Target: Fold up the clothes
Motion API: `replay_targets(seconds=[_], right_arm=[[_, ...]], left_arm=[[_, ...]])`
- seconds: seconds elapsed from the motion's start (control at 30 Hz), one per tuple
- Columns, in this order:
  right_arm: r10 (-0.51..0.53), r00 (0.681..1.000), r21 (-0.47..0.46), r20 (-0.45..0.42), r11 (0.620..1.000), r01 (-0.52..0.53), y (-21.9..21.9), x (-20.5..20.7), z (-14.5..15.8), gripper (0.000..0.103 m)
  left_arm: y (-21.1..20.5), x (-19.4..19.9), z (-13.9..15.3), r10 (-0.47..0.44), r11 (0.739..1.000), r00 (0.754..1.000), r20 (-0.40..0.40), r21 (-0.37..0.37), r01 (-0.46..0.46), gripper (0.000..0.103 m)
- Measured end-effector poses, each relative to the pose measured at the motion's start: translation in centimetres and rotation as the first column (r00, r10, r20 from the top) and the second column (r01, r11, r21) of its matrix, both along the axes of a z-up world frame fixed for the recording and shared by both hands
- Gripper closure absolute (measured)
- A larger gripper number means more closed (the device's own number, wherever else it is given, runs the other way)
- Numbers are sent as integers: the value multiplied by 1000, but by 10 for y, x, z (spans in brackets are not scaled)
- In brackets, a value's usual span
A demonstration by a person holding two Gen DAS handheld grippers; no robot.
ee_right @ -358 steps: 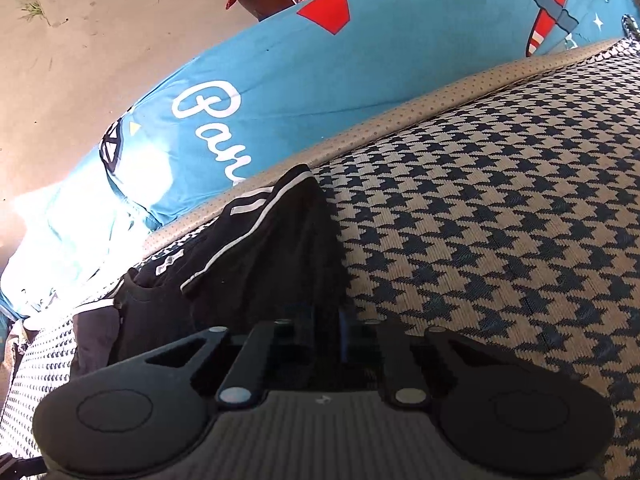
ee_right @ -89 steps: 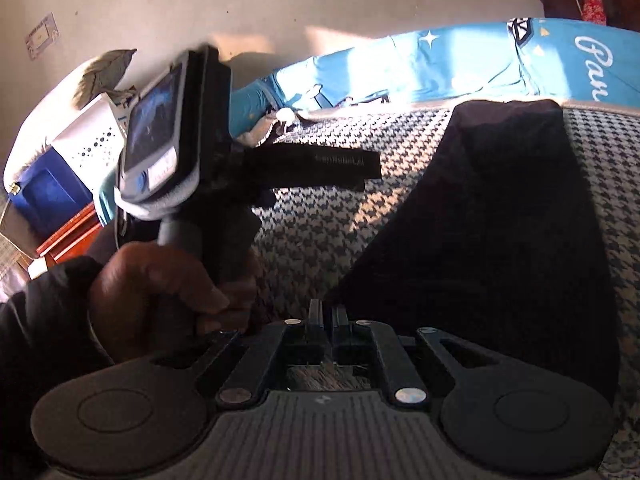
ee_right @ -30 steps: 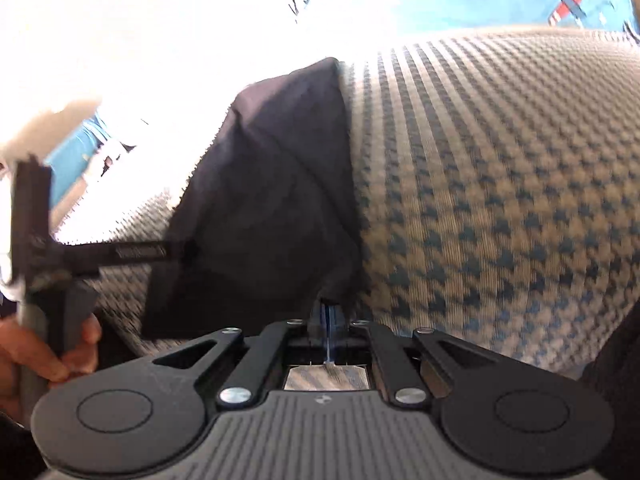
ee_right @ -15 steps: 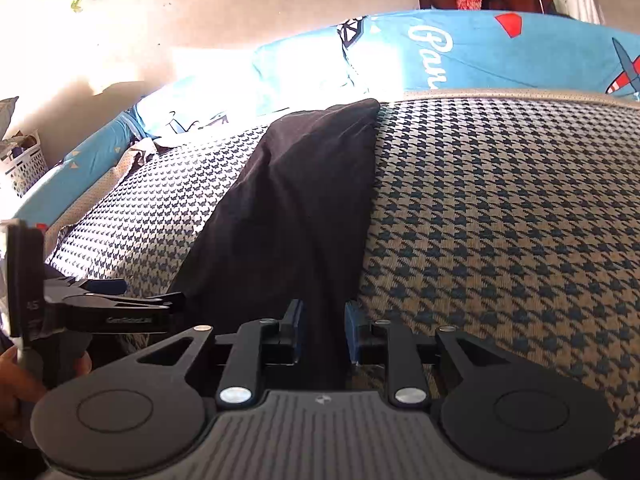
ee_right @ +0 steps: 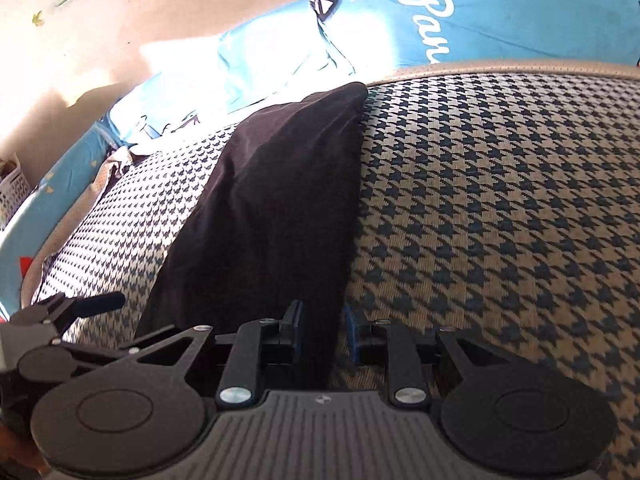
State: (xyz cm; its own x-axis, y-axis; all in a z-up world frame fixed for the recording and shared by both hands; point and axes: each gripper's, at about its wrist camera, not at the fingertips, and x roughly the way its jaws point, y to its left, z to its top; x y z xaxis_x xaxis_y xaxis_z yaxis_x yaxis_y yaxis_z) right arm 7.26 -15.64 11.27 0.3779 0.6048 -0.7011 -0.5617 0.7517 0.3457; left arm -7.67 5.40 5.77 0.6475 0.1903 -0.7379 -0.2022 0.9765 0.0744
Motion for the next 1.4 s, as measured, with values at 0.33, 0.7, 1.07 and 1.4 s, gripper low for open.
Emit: replay_targets(seconds=[0.33, 0.7, 1.07, 1.4], right_arm=[[-37, 998, 20, -49, 999, 38, 24, 50, -18, 78], [-47, 995, 81, -85, 995, 53, 37, 72, -27, 74], [-14, 999, 55, -34, 998, 16, 52, 77, -31, 96], [-84, 996, 23, -2, 996, 84, 48, 73, -29, 101]], left_arm=[[1, 7, -22, 14, 1000, 1000, -10, -21, -15, 0], [15, 8, -31, 55, 996, 998, -34, -68, -58, 0], [17, 9, -32, 51, 996, 998, -32, -74, -53, 0], [16, 7, -31, 63, 996, 997, -45, -65, -65, 0]])
